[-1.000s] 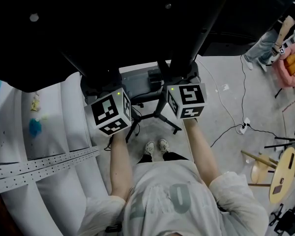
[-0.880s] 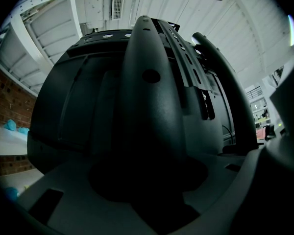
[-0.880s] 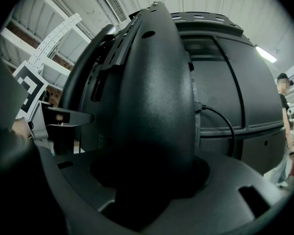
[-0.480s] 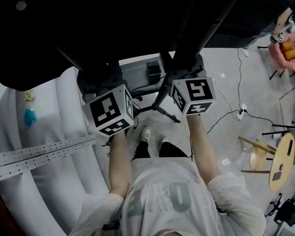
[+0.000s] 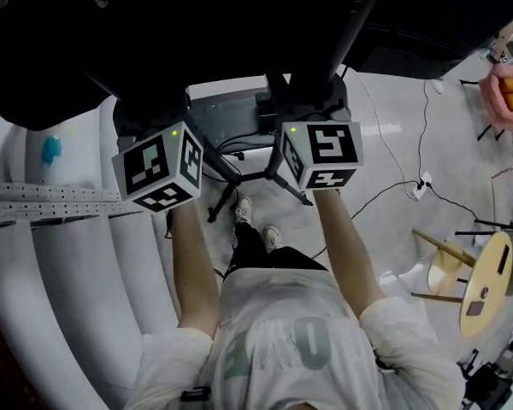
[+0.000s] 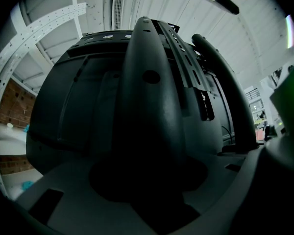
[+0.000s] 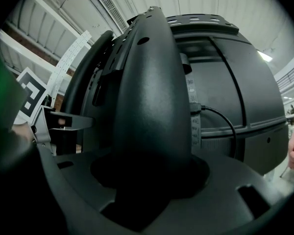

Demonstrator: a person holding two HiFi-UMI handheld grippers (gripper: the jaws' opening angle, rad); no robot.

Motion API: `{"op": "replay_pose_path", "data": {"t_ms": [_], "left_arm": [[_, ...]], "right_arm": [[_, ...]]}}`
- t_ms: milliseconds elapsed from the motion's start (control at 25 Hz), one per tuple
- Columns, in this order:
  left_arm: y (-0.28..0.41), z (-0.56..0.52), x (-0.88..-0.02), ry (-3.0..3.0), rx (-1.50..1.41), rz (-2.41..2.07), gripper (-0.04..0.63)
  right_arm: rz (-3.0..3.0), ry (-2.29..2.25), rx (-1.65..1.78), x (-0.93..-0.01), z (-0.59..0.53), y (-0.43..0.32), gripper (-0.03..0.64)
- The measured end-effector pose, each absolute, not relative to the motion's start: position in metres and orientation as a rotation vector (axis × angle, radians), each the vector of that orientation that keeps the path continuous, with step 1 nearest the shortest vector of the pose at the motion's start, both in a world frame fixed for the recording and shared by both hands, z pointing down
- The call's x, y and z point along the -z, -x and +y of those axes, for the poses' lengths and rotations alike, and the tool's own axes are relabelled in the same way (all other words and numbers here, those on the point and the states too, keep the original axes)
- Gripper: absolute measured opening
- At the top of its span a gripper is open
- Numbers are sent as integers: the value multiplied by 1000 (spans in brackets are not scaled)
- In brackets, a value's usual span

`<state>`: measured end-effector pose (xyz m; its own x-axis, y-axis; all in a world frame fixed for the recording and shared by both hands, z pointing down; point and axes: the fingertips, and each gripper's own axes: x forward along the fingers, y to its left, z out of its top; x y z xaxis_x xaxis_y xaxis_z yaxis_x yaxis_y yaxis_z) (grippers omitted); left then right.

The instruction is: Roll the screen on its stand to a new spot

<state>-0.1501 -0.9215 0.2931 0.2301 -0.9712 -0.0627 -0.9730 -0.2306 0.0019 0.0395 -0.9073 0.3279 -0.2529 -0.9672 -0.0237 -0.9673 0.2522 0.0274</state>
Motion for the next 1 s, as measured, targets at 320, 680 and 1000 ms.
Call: {"op": "replay_pose_path", "data": {"t_ms": [320,680,1000], "left_arm": [[150,-858,-296,2444,-69,1923,215],[150,-791,-294,2475,-58,1885,215],[157,-725,-293,2488,-64,1871,215]], "right_arm": [[2481,1926,-56,-330,-844,-40,201],[2456,1963,-44,-329,-769,-39,201],[2452,1971,-45,-328,-700,-30,201]]}}
